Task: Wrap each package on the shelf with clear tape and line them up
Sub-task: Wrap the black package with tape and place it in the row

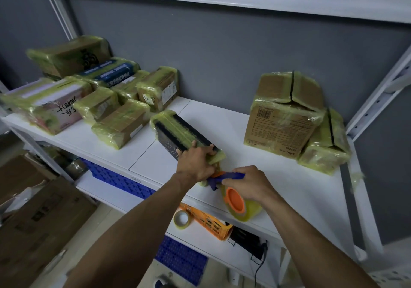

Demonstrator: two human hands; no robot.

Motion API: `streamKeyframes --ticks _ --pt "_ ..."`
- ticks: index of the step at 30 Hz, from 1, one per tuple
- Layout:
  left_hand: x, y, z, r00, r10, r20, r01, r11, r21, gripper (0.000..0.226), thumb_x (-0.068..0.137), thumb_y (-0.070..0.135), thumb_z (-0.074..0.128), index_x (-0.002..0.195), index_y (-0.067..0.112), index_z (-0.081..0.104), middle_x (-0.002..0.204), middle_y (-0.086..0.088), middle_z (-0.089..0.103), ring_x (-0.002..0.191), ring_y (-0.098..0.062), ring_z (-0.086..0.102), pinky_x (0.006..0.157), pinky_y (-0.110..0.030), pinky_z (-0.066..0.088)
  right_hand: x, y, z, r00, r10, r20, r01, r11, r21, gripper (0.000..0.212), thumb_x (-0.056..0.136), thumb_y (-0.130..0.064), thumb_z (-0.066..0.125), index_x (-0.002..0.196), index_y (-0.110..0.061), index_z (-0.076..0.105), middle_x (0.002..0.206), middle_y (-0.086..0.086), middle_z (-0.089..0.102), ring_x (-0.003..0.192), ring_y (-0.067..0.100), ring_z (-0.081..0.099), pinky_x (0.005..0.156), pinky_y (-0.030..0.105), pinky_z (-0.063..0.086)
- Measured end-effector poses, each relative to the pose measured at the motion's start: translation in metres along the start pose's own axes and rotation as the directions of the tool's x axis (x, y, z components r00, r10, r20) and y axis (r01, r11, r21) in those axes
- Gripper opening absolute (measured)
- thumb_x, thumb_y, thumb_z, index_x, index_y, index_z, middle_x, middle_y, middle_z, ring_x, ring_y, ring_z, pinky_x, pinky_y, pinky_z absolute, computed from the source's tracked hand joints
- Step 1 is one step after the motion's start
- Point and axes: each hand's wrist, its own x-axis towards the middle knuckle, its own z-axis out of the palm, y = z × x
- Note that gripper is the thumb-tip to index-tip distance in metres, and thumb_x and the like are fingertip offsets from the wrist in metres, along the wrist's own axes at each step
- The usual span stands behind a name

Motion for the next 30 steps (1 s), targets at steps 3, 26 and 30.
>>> streamKeyframes --ticks 3,26,30 --pt "0.0 -0.002 -0.002 1.0 0.011 0.014 -0.011 1.0 0.003 0.058 0.081 0.043 0.067 0.137 0.044 0.055 0.151 0.004 0.052 0.155 -0.027 0.019 0.118 -0.063 0.022 -0.001 0.006 0.006 1.0 -0.017 -0.001 0.017 0.999 0.048 0.032 0.065 -0.058 0.076 0.085 -0.033 0.076 0.075 -0.015 0.073 0.071 0.002 0.068 0.056 0.014 0.051" --pt "-0.038 -0.017 0.034 0.988 0.109 -0.108 -0.125 0.98 -0.157 0.074 0.091 0.033 0.075 0.154 0.037 0.036 0.165 0.024 0.014 0.154 -0.011 -0.01 0.109 -0.051 0.044 -0.02 0.058 -0.044 0.943 0.315 0.109 -0.334 0.896 0.293 0.046 0.083 -0.055 0.076 0.107 -0.017 0.068 0.091 0.002 0.077 0.086 0.017 0.073 0.064 0.026 0.05" --pt "-0.04 -0.014 0.031 0.98 0.188 -0.061 -0.187 0.982 0.028 0.078 0.091 0.025 0.073 0.155 0.043 0.031 0.167 0.018 0.01 0.152 -0.021 -0.025 0.125 -0.057 0.002 -0.023 0.059 -0.041 0.962 0.27 0.042 -0.269 0.907 0.324 0.058 0.077 -0.072 0.074 0.088 -0.015 0.069 0.072 -0.004 0.073 0.069 0.011 0.071 0.056 0.021 0.047"
